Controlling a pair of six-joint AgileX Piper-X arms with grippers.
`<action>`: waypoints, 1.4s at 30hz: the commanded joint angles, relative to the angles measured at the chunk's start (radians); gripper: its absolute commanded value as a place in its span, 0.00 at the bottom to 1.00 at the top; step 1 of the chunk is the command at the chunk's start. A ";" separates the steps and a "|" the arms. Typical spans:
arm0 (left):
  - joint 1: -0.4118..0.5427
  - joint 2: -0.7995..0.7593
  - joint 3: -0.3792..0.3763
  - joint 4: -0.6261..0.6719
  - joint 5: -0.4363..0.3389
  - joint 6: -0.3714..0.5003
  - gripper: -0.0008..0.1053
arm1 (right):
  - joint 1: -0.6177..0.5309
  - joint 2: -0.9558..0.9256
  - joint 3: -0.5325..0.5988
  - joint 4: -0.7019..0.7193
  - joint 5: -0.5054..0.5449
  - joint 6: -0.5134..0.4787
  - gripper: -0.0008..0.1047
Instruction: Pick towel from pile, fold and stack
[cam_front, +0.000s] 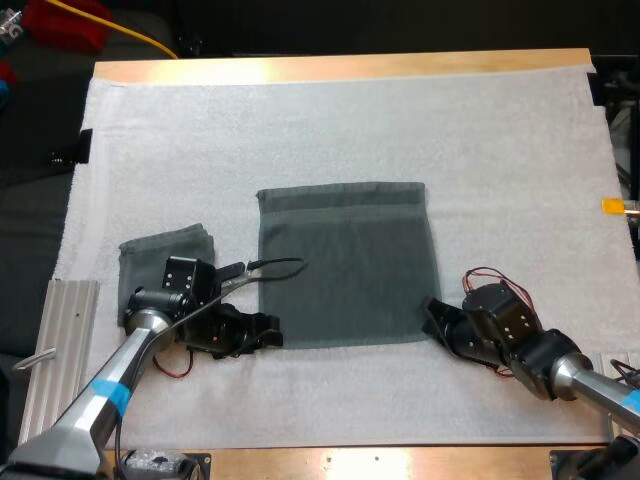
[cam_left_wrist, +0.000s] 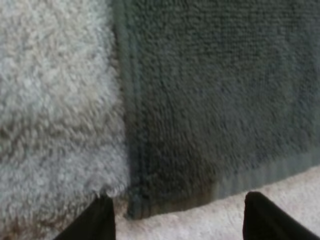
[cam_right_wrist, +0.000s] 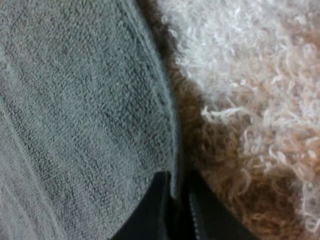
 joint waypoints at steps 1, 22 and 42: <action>0.001 0.016 0.000 -0.020 0.007 0.006 0.51 | -0.002 0.003 -0.001 0.004 -0.007 -0.013 0.01; 0.001 0.105 0.000 -0.077 0.111 0.006 0.31 | -0.002 0.003 -0.001 0.004 -0.007 -0.013 0.01; -0.067 -0.083 -0.097 0.337 0.012 0.268 0.01 | 0.001 -0.230 -0.154 0.375 -0.077 -0.229 0.01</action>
